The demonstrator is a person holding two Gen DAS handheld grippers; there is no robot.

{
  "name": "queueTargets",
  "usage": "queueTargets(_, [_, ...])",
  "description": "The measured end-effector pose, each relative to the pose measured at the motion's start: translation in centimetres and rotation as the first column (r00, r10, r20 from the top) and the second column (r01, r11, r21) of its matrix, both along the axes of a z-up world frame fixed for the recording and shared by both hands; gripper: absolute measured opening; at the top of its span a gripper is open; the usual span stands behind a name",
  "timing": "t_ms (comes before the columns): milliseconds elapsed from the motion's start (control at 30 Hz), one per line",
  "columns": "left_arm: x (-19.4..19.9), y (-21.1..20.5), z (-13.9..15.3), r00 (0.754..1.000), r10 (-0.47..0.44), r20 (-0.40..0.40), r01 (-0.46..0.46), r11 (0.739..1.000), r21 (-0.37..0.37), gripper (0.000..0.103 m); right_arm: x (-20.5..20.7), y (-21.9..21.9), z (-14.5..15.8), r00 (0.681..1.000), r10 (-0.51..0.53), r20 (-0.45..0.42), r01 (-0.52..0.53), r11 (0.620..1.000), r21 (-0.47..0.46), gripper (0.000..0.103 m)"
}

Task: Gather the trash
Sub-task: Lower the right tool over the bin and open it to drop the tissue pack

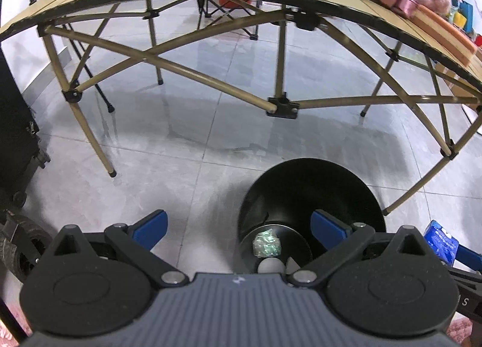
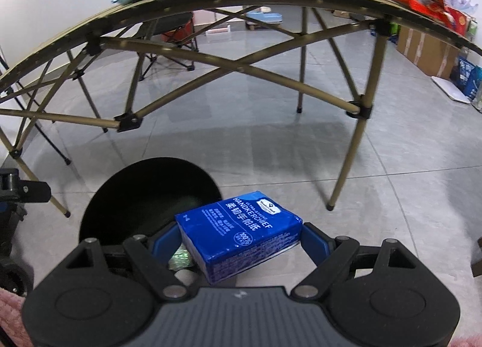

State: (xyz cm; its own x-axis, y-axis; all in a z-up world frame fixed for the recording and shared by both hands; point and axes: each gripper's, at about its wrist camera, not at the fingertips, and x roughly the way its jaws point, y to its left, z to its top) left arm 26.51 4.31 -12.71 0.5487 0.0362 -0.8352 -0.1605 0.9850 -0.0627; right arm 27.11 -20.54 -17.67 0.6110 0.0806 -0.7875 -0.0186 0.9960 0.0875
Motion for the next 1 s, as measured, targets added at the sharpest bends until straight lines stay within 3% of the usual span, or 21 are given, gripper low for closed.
queueTargets(1000, [-1.2,7.2,-1.0,0.990,0.143,-0.019,-0.143,0.990,0.020,0.103,4.1,9.1,-1.6,0.989,0.123,-0.079,-0.117,0.991,0.072,0.085])
